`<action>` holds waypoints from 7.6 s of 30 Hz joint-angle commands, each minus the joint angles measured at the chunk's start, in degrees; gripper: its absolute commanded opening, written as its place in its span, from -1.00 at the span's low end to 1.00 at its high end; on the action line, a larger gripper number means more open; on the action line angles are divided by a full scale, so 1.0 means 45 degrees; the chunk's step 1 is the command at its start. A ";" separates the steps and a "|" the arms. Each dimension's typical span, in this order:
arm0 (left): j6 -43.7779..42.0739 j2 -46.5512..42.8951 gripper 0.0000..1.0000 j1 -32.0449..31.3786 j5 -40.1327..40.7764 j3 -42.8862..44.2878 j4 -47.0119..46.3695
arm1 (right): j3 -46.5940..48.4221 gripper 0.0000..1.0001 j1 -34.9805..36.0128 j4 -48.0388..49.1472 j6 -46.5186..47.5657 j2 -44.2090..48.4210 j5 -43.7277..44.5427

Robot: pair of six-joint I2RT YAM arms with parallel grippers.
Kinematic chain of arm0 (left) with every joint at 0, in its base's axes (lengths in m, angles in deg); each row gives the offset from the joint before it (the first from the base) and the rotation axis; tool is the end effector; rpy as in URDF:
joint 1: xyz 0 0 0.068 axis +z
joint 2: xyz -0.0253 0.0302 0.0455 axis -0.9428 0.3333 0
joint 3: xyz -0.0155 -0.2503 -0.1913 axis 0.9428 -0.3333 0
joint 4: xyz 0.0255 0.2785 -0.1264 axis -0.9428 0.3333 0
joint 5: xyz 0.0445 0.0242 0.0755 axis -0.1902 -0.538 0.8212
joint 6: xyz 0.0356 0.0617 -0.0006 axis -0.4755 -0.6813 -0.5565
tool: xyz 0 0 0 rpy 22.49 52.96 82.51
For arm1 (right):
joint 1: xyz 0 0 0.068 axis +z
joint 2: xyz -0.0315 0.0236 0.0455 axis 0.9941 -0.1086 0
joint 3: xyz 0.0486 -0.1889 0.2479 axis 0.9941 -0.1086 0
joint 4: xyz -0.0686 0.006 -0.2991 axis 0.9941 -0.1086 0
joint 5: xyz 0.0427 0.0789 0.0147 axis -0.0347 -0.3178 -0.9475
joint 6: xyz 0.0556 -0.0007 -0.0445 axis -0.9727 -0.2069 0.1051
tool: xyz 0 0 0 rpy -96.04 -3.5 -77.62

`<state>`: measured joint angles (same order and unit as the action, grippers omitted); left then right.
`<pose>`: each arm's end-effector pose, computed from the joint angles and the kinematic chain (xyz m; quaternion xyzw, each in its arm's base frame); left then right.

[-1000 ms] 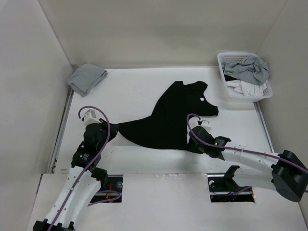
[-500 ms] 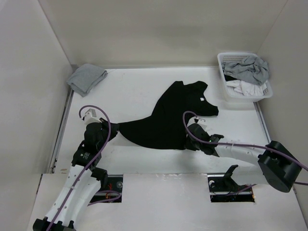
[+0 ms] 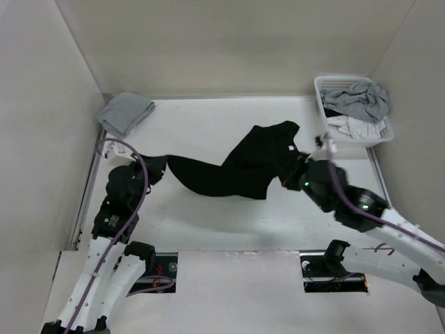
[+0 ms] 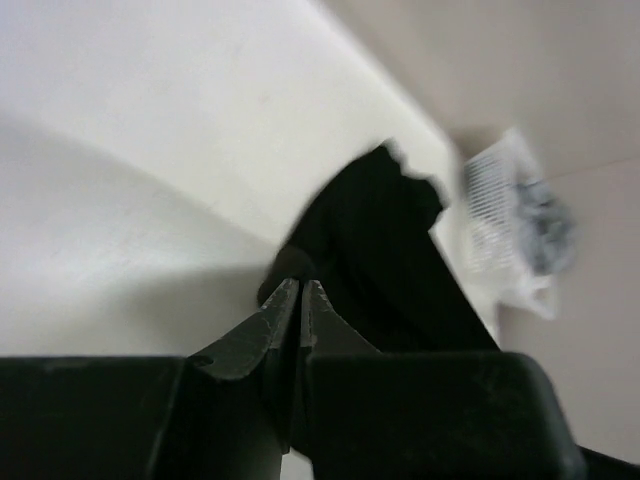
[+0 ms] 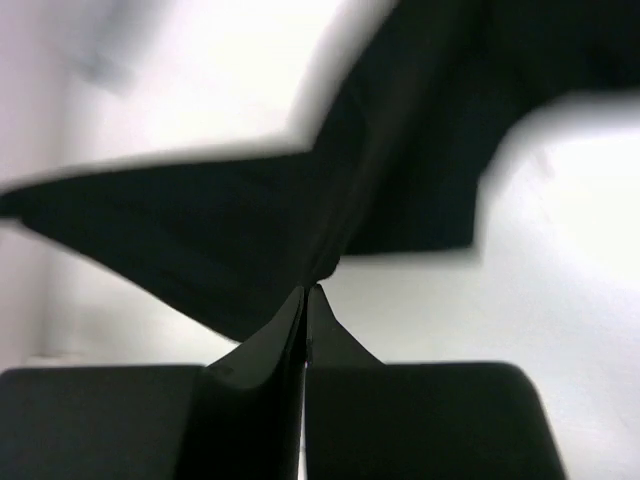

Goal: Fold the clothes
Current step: Flatten the tank top out, then fold the tank top

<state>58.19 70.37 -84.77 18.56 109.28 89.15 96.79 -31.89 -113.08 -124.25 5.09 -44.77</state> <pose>0.1728 -0.0378 0.3131 -0.2784 0.7450 -0.2914 0.5316 0.1555 0.1565 0.3413 0.0874 0.8461 0.2498 0.4626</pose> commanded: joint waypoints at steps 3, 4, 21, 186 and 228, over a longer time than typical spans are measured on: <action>0.0346 -0.0301 -0.97 0.0127 0.0588 0.4210 -0.1959 | 0.6658 -1.00 0.2030 -0.2112 0.3483 0.0709 0.3952; 0.0249 -0.0340 -0.97 0.0147 0.0900 0.4914 -0.2017 | 0.7928 -1.00 0.2558 -0.2113 0.4225 0.0456 0.4636; -0.1686 0.1904 -0.96 0.1123 0.2602 1.2404 -0.1901 | 1.4547 -1.00 0.8738 1.0661 2.0894 -0.3591 0.9213; 0.3510 1.6223 -1.00 0.2159 -0.0386 0.0547 -1.2583 | -0.1689 -0.52 -0.8042 1.1598 -0.1802 -1.1226 -0.4616; 0.0403 -0.1301 -1.00 0.1905 -0.0230 0.1975 -0.0452 | 0.2613 -1.00 0.1578 0.0675 0.3372 0.1452 0.3795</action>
<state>60.58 59.64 -76.25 17.12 121.87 85.37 111.61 -17.40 -111.88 -112.77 15.58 -22.31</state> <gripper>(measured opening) 0.010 0.009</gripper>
